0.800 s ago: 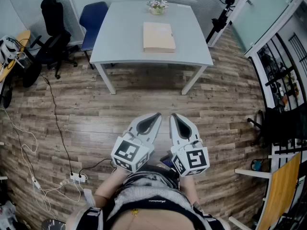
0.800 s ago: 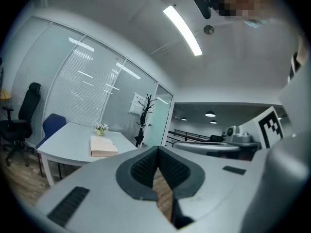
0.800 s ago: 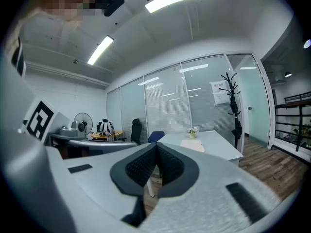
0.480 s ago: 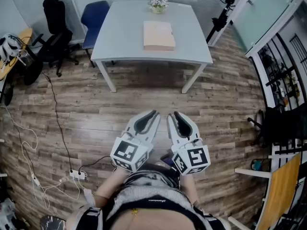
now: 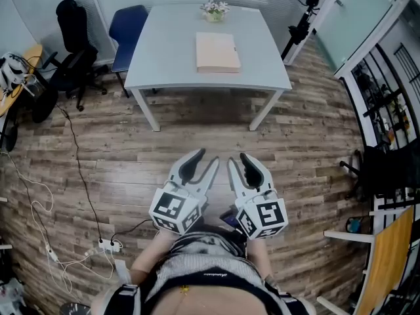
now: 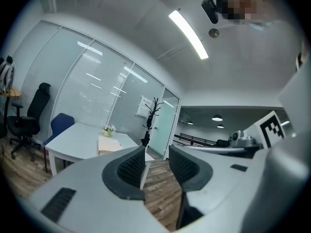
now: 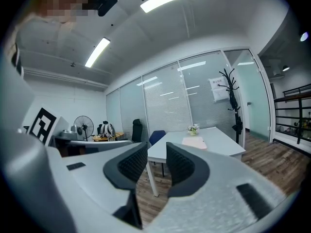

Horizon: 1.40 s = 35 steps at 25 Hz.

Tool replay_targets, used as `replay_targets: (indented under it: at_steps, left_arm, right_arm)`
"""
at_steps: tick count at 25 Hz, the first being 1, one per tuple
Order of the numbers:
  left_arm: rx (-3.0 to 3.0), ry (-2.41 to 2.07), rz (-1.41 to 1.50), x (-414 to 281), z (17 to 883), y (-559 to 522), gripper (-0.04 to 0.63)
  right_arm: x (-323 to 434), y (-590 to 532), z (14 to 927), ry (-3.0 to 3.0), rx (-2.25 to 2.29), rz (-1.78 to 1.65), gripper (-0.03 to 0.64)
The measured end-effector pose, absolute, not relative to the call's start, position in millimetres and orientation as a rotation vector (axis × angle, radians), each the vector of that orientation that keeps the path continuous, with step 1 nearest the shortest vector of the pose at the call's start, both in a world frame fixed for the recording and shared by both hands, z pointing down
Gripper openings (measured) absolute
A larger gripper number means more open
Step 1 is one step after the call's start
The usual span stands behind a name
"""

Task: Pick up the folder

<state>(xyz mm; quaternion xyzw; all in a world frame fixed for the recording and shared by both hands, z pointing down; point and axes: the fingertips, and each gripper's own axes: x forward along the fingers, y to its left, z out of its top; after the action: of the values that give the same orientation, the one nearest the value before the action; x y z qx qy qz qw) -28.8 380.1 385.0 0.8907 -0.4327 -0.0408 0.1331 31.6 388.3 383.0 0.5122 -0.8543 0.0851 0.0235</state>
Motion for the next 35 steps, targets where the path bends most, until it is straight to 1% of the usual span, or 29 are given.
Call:
replay_targets:
  at_steps: [9,14,18,27,35]
  left_arm:
    - [2.645,-1.263,-0.131,-54,369,368,0.138]
    - [2.686,-1.342,-0.123,-61,353,361,0.138]
    - [2.660,-1.315,-0.097,-62,360,346,0.138]
    - [2.632,-1.333,-0.127,-59,371,262,0.138]
    - [2.607,-1.359,-0.129,-50,360,181,0.138]
  right_arm:
    - [7,372,378,-2.655,1.593,0.255,0.133]
    - [-2,361,374,-2.678,1.578,0.260,0.146]
    - [-7,342,376,-2.699,1.548,0.278,0.155]
    - [-2,261,375,-2.716,1.520,0.273,0.155]
    - [4,179,363,-2.759,1.480,0.262,0.158]
